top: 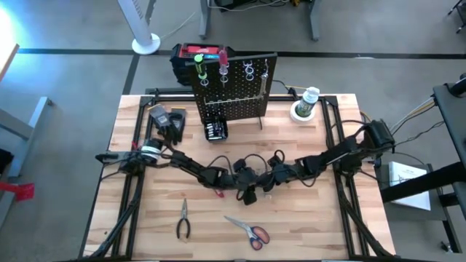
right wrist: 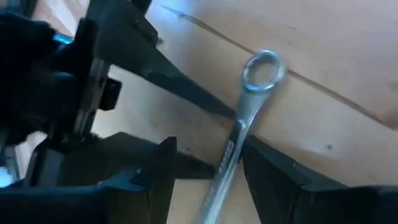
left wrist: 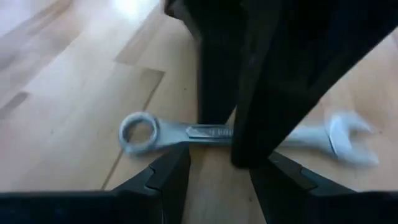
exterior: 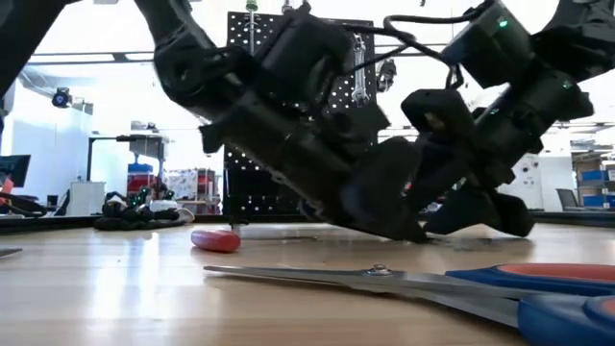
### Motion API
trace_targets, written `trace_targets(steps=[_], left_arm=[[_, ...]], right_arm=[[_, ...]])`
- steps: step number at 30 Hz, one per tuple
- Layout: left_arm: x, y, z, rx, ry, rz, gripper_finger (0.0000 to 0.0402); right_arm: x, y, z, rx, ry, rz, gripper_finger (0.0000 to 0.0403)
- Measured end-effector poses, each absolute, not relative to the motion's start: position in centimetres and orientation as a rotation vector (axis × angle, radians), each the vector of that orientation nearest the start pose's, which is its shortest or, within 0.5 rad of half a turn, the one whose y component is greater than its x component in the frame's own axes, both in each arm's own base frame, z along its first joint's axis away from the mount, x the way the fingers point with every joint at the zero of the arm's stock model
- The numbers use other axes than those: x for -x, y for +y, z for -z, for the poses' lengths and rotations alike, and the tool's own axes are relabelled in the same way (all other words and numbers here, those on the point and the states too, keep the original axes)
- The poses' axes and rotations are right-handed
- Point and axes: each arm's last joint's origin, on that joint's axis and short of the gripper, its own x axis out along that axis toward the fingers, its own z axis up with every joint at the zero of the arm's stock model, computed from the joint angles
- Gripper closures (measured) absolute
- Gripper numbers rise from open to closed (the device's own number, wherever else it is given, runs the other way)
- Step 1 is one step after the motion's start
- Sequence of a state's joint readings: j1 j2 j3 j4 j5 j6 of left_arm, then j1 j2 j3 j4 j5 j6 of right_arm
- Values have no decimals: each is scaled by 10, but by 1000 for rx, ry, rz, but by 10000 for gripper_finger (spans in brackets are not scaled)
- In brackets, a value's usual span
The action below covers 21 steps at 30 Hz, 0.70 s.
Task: Hang tools onto peg board
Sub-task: Hang the combination wrench on the pegboard
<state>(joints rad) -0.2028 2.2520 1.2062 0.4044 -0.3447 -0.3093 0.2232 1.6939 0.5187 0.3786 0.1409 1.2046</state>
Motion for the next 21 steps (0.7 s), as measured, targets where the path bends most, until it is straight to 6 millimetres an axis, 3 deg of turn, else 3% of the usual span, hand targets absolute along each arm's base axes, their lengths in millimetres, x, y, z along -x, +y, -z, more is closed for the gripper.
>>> trace_targets(steps=[5, 12, 18, 21], left_arm=[[-448, -83, -58, 102, 658, -272, 247], [-438, -80, -66, 120, 620, -257, 247], [-437, -79, -69, 128, 603, -252, 247], [-437, -81, -70, 125, 601, -251, 247]], right_arm=[[-270, 50, -94, -941, 745, 369, 248], [-265, 47, -97, -921, 731, 351, 299], [-263, 45, -93, -844, 743, 355, 387], [-262, 44, -95, -793, 749, 342, 393]])
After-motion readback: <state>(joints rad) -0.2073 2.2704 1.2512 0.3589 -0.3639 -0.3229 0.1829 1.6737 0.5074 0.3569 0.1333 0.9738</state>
